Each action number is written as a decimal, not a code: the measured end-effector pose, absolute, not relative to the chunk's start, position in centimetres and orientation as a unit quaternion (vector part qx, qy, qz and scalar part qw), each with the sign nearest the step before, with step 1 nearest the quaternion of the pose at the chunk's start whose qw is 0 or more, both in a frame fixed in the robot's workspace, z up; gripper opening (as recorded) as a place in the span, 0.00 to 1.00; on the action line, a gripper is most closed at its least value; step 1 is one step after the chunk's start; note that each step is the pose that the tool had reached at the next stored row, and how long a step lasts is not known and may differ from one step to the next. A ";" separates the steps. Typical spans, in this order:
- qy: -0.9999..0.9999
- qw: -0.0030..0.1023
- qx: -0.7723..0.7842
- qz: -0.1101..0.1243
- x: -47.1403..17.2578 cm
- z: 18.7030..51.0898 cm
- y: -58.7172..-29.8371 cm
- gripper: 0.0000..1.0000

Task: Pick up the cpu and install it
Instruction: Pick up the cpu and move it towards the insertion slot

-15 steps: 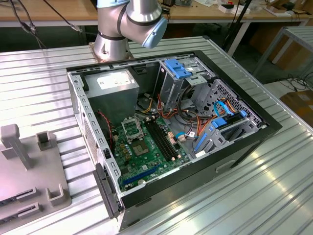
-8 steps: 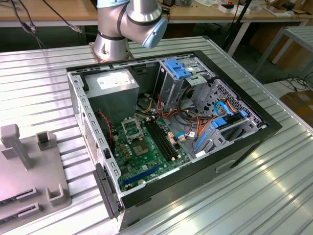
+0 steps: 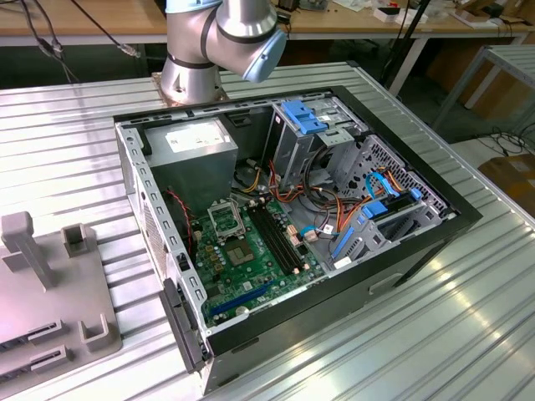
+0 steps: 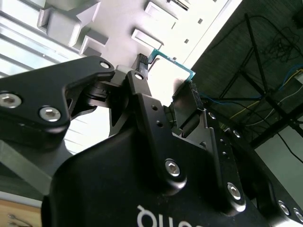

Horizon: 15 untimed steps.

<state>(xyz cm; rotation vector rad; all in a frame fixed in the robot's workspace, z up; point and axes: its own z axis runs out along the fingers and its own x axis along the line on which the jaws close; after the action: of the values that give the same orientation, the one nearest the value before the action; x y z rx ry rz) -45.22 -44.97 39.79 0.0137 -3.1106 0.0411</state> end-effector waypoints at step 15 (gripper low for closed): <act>-1.000 0.015 0.004 0.013 -44.0 39.8 -45.0 0.47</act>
<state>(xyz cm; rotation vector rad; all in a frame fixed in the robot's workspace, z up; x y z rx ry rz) -43.98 -44.97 39.79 0.0136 -3.1105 0.0412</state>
